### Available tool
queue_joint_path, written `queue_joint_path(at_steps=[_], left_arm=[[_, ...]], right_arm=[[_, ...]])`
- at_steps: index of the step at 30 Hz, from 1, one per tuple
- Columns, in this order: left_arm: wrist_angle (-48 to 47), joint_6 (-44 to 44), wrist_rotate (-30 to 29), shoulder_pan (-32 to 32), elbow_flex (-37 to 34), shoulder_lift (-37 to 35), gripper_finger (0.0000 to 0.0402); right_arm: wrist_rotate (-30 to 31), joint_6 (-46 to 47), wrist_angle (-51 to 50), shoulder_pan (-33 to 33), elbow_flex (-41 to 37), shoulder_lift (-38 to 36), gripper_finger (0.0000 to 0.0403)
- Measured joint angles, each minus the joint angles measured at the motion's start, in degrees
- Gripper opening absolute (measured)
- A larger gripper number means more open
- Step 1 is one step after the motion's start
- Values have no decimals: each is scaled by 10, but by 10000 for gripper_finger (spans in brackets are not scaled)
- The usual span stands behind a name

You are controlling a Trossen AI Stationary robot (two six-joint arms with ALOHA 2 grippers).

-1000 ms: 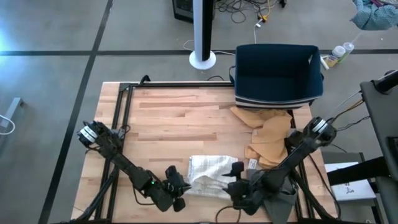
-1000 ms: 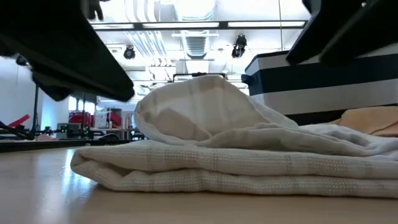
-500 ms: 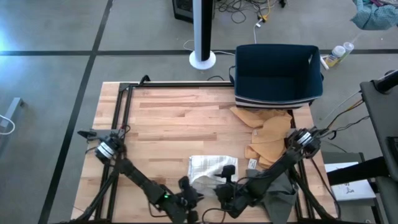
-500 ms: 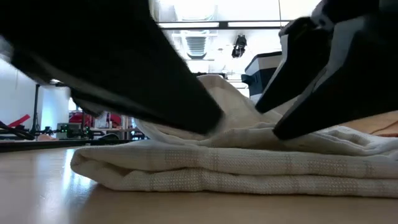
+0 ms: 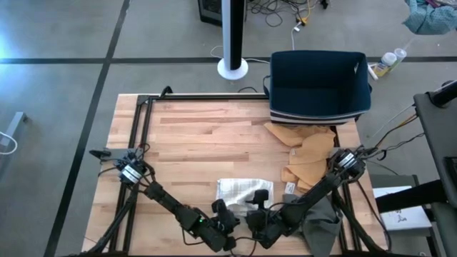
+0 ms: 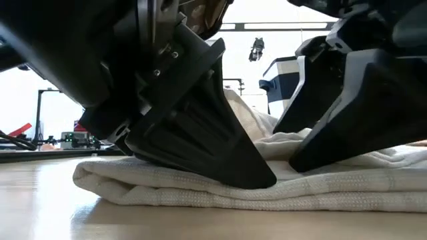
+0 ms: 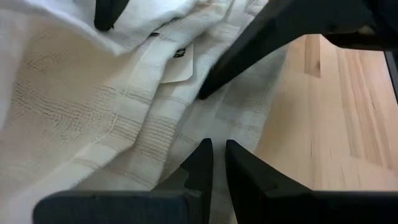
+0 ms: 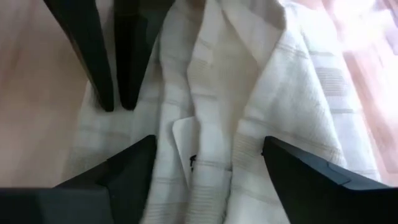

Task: Fold towel
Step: Fold the white towel

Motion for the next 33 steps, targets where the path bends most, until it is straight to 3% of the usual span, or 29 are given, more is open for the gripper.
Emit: queue_joint_path(at_steps=[4,10,14,21,24,27,33], left_arm=[[-3,5,0,0,1,0,37],[-4,6,0,1,1,-1,37],[-5,6,1,1,1,-2,37],[-4,6,0,1,1,-2,37],[-4,6,0,1,1,-2,37],[-4,6,0,1,1,-2,37],[-5,6,0,1,1,-2,37]], right_arm=[[-13,2,5,-1,0,4,230],[-88,-12,43,0,0,4,182],[-91,2,42,-1,0,4,186],[-96,53,43,-13,0,5,227],[-91,59,44,-14,-1,7,223],[-79,58,42,-14,-1,7,190],[-75,52,40,-14,6,6,74]])
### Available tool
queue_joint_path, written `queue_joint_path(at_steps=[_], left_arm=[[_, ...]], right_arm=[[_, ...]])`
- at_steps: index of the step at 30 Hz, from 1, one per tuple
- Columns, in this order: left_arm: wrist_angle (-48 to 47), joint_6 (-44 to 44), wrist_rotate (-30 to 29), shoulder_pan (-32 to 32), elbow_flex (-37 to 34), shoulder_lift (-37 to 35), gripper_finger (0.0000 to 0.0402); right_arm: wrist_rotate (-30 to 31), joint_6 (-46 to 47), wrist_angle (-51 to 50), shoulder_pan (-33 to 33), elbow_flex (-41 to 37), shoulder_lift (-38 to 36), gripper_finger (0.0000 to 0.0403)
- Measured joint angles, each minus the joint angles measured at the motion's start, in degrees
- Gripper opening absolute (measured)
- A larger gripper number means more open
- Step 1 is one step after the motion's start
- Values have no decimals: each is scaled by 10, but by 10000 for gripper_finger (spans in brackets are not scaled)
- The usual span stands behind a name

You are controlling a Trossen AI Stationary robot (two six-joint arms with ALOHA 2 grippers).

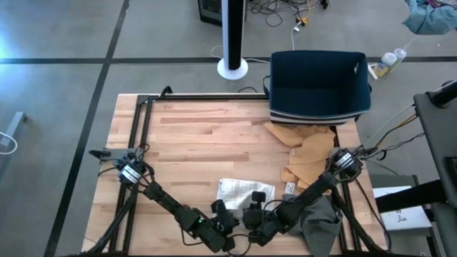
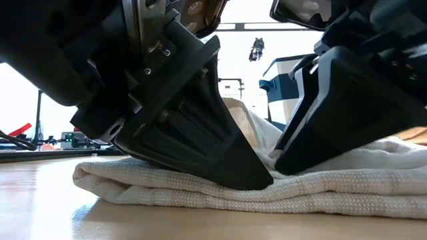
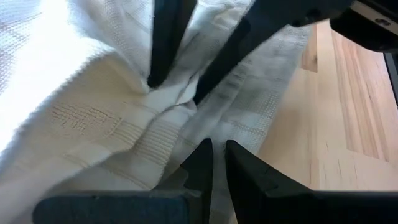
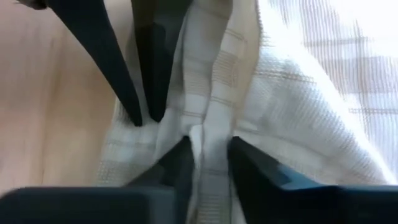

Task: Fold towel
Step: Fold the white towel

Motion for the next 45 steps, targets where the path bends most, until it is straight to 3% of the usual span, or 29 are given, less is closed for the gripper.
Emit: queue_joint_path(at_steps=[4,14,20,30,34,38,45], left_arm=[[0,0,0,0,0,0,37],[0,0,0,0,0,0,37],[0,0,0,0,0,0,37],[0,0,-2,0,0,0,37],[-1,0,-4,0,0,0,37],[-2,0,-6,0,0,0,37],[-2,0,-6,1,0,0,37]], right_arm=[[0,-5,-1,-1,1,-1,10],[-7,-22,-65,1,40,-2,6],[-42,-21,-40,10,49,0,39],[-26,12,-34,7,48,33,190],[-13,11,-38,6,48,34,225],[-3,10,-45,6,48,33,222],[0,11,-49,4,48,32,163]])
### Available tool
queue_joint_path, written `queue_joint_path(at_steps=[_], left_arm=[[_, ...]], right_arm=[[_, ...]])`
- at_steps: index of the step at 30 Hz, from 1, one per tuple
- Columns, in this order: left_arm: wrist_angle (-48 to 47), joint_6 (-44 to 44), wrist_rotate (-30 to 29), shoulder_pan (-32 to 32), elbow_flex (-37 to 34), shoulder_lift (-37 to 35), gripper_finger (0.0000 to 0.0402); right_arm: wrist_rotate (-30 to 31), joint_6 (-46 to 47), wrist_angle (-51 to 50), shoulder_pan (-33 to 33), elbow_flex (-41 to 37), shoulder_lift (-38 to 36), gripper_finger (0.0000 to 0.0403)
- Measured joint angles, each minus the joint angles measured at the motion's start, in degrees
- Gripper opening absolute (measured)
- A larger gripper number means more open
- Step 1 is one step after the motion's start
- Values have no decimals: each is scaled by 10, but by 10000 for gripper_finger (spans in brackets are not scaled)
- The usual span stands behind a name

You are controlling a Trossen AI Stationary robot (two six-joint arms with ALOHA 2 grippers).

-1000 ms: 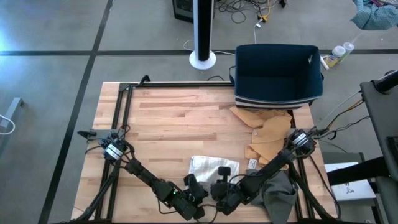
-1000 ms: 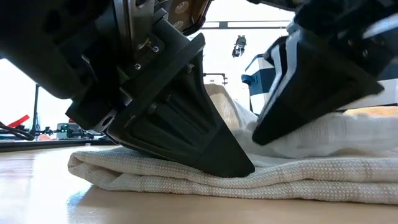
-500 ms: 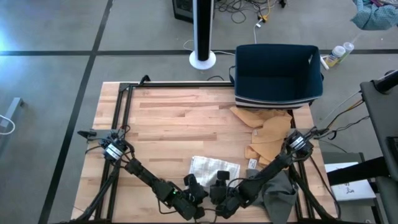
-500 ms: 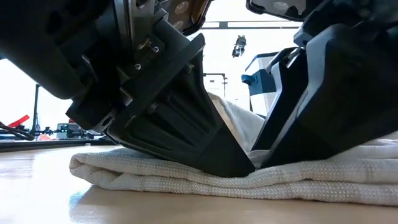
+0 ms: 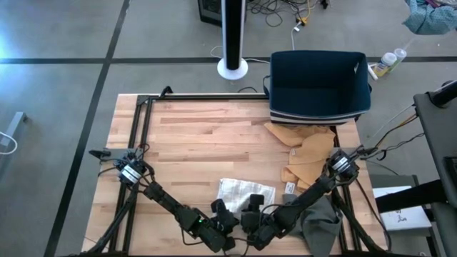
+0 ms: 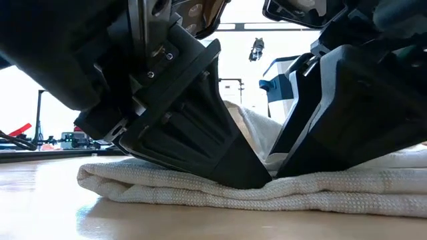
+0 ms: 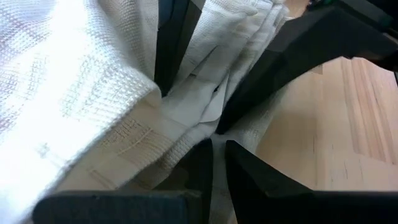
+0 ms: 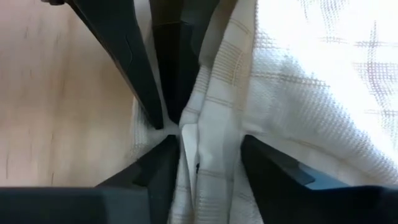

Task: Fold towel
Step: Fold the white towel

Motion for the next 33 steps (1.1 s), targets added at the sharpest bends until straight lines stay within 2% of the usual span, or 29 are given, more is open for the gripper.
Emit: queue_joint_path(at_steps=[16,24,29,33], left_arm=[[-19,17,6,-5,-1,-13,37],[1,37,-5,-24,-1,-36,37],[54,29,-7,-33,0,-12,37],[73,25,-5,-23,0,17,37]], right_arm=[[12,0,-29,0,11,-7,10],[20,0,-54,-4,19,-35,9],[8,1,-51,-5,19,-42,9],[-24,3,-50,-6,19,-42,9]])
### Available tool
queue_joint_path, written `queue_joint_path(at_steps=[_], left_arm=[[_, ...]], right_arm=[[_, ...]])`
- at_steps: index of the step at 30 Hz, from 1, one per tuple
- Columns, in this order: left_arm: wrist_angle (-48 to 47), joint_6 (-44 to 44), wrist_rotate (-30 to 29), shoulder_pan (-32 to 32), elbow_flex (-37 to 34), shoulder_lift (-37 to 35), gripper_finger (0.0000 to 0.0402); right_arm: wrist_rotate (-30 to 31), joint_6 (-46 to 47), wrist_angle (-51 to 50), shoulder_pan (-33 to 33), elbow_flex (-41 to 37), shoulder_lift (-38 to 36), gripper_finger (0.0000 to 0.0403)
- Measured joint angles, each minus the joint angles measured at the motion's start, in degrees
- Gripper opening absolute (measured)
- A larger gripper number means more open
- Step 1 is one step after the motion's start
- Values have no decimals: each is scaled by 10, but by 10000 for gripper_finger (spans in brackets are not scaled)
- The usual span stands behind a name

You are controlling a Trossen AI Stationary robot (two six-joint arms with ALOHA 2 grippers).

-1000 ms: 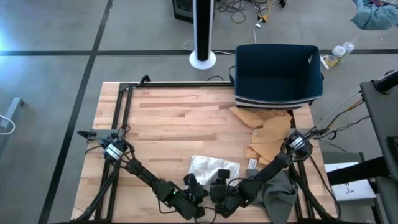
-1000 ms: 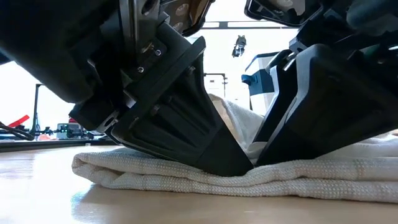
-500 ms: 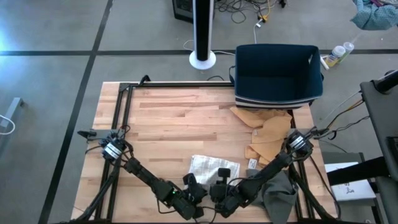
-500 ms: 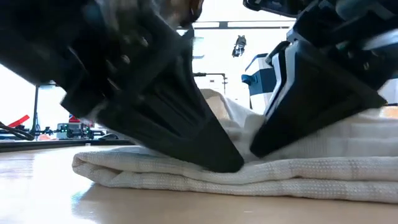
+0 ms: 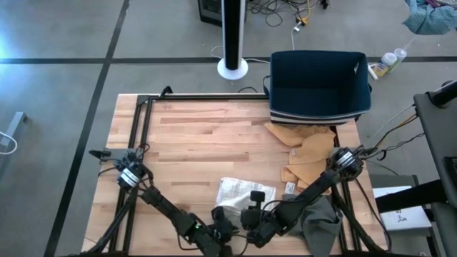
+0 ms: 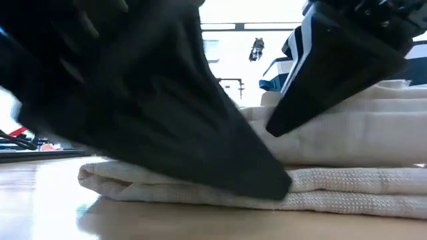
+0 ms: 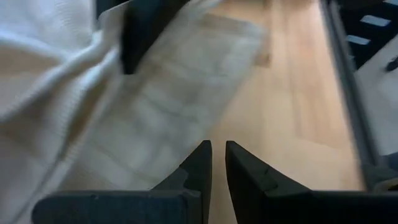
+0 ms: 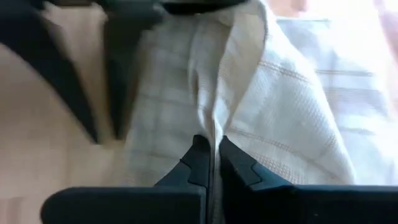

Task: Fold towel
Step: Fold the white towel

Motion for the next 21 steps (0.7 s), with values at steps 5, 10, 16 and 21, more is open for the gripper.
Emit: queue_joint_path(at_steps=[5,10,16,21], left_arm=[[2,-17,-6,10,2,16,37],[1,-20,-7,11,2,17,37],[-1,-25,-5,12,2,17,37],[-3,-29,-4,12,2,17,37]], right_arm=[[-16,10,21,0,0,0,9],[-37,37,27,0,0,0,9],[-55,43,60,-1,-1,0,9],[-68,60,68,-2,-1,0,9]])
